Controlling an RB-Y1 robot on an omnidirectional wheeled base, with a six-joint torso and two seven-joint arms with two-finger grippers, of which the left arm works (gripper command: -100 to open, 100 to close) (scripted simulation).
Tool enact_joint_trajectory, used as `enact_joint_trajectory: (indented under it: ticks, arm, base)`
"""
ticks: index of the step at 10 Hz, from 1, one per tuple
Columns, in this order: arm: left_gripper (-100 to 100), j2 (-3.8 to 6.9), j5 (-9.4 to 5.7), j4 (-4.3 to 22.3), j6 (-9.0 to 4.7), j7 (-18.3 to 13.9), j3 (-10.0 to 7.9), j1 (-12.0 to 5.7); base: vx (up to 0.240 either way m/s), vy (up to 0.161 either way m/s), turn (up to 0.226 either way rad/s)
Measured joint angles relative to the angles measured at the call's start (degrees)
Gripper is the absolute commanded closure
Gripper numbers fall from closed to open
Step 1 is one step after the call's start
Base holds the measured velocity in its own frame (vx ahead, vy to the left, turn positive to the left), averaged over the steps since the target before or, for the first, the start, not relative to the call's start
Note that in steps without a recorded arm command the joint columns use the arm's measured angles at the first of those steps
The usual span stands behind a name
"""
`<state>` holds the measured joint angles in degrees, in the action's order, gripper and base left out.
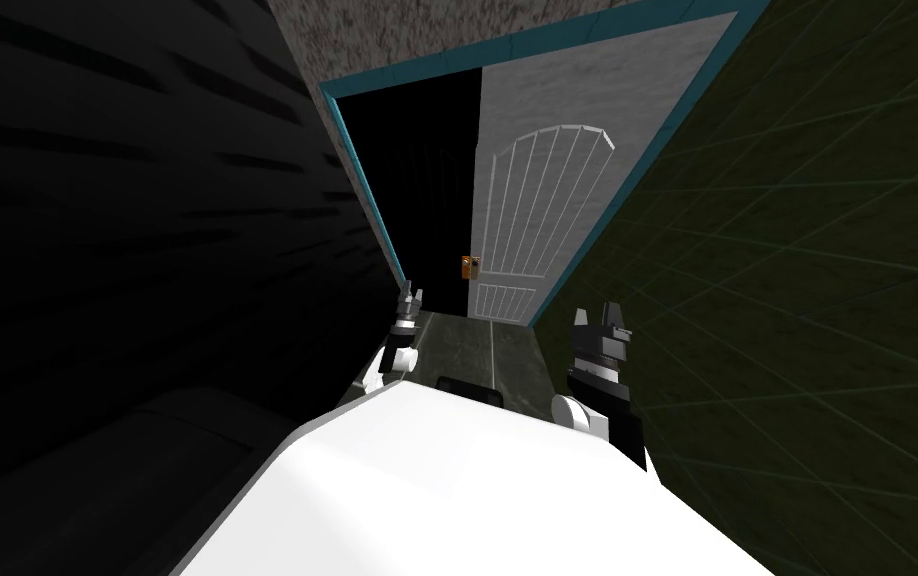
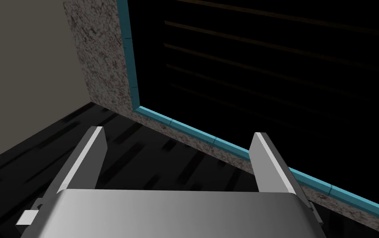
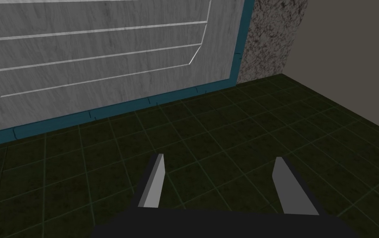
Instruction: Pull the door open
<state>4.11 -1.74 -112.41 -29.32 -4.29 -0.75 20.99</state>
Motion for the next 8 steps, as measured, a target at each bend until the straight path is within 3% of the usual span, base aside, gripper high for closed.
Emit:
enact_joint_trajectory:
  ticks: [8]
  arm:
    - [-100,1.28,-0.35,9.4,2.54,-0.1,-0.32,-5.17]
  base:
    - [0.097,-0.02,-0.006]
